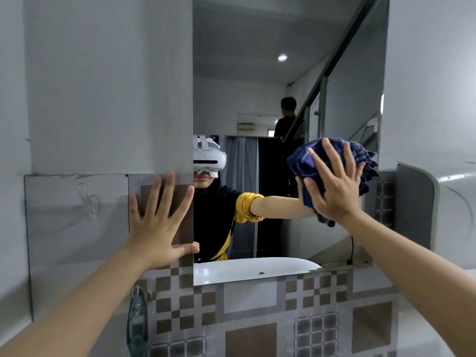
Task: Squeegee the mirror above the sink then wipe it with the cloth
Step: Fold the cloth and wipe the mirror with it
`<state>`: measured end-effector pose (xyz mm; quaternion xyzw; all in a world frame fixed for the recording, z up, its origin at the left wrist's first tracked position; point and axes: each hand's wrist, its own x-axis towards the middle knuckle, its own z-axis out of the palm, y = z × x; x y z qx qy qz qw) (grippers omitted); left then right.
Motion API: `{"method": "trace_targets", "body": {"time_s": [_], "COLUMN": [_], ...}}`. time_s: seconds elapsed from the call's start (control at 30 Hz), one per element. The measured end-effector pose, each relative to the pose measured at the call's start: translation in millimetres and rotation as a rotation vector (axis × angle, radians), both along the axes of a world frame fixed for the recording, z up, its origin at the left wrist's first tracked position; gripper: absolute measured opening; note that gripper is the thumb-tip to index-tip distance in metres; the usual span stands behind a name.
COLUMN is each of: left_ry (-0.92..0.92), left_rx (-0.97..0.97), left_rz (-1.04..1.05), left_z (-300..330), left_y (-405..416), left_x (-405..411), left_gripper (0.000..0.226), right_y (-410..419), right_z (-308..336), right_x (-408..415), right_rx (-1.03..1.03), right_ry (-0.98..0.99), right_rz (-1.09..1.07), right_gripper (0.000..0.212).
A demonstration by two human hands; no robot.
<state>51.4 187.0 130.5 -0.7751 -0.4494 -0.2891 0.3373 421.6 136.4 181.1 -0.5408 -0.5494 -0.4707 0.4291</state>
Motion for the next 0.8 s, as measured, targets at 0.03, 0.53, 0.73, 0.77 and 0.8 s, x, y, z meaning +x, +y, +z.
{"method": "trace_targets", "body": {"time_s": [0.03, 0.53, 0.73, 0.77, 0.8], "left_ry": [-0.002, -0.004, 0.009, 0.018, 0.024], "left_rx": [0.001, -0.059, -0.125, -0.132, -0.137], "left_rz": [-0.004, 0.012, -0.007, -0.006, -0.004], "left_z": [-0.5, 2.4, 8.3, 9.1, 10.0], "left_y": [0.7, -3.7, -10.6, -10.4, -11.5], "left_x": [0.0, 1.7, -0.1, -0.9, -1.5], "left_gripper": [0.119, 0.117, 0.115, 0.115, 0.116], "right_y": [-1.5, 13.7, 22.5, 24.4, 26.3], "right_z": [-4.1, -34.0, -40.8, -41.1, -41.9], "right_x": [11.8, -85.4, -173.0, -184.4, -194.3], "right_rx": [0.011, 0.070, 0.048, 0.043, 0.043], "right_ry": [0.083, 0.915, 0.684, 0.646, 0.605], "right_rz": [-0.002, 0.060, 0.169, 0.185, 0.194], "right_gripper": [0.058, 0.060, 0.061, 0.059, 0.058]}}
